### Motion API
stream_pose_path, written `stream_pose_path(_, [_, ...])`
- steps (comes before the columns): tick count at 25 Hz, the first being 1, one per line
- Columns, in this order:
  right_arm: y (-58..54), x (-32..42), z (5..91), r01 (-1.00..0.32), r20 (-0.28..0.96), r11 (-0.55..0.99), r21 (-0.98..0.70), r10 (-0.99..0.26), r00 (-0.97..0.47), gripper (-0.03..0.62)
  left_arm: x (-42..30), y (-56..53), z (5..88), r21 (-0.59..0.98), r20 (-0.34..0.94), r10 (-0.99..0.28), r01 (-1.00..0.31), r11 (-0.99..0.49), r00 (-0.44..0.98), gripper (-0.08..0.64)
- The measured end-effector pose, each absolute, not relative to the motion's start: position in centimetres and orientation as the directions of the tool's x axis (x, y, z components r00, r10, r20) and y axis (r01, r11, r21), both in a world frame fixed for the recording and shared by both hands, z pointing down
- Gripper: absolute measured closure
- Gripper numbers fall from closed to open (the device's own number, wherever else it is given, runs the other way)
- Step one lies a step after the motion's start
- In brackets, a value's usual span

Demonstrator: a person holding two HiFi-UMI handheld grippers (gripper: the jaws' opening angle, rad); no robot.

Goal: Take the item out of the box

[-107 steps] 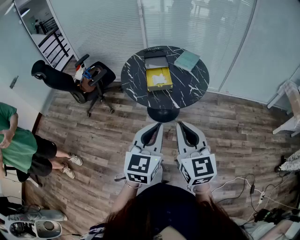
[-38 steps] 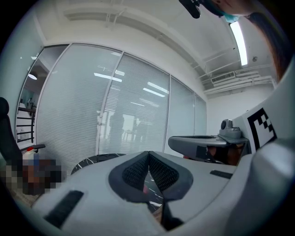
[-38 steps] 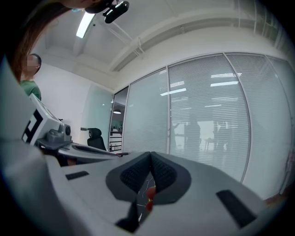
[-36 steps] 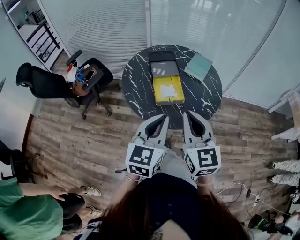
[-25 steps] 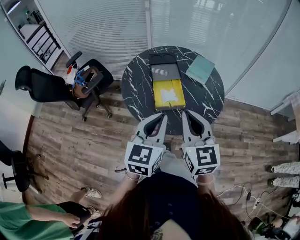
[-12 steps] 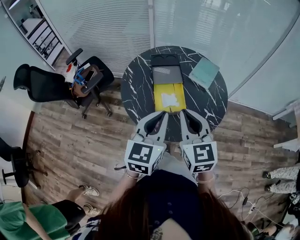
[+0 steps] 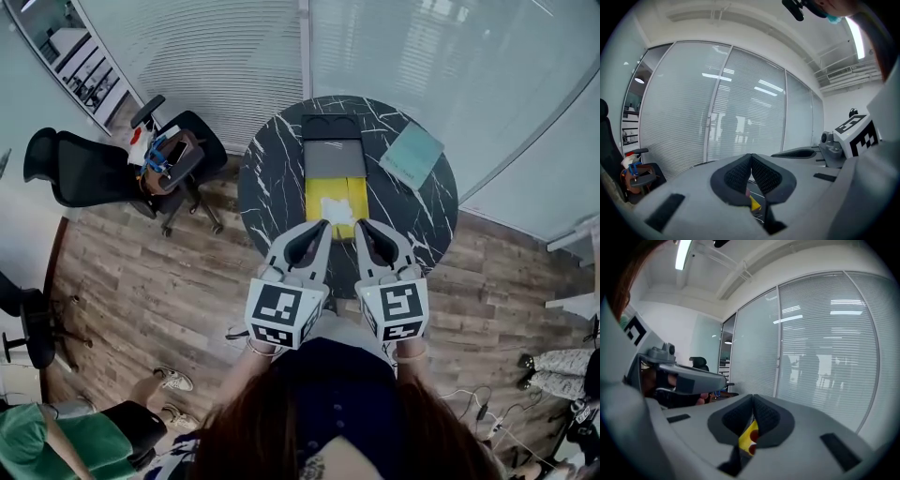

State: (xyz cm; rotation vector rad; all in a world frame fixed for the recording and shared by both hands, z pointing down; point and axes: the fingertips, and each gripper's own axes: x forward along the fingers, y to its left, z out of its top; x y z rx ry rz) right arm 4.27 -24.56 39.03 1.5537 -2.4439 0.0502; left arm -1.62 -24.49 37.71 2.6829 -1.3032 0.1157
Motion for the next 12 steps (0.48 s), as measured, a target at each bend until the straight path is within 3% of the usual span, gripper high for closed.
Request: stream_pose_path(12, [-28.6, 4.3, 41.6, -0.847, 0.293, 0.518, 0.121, -0.834, -0.468, 0.568, -0.5, -27.9, 38.2, 0.101, 0.148, -0.794, -0.808, -0.581, 0.589, 0.534])
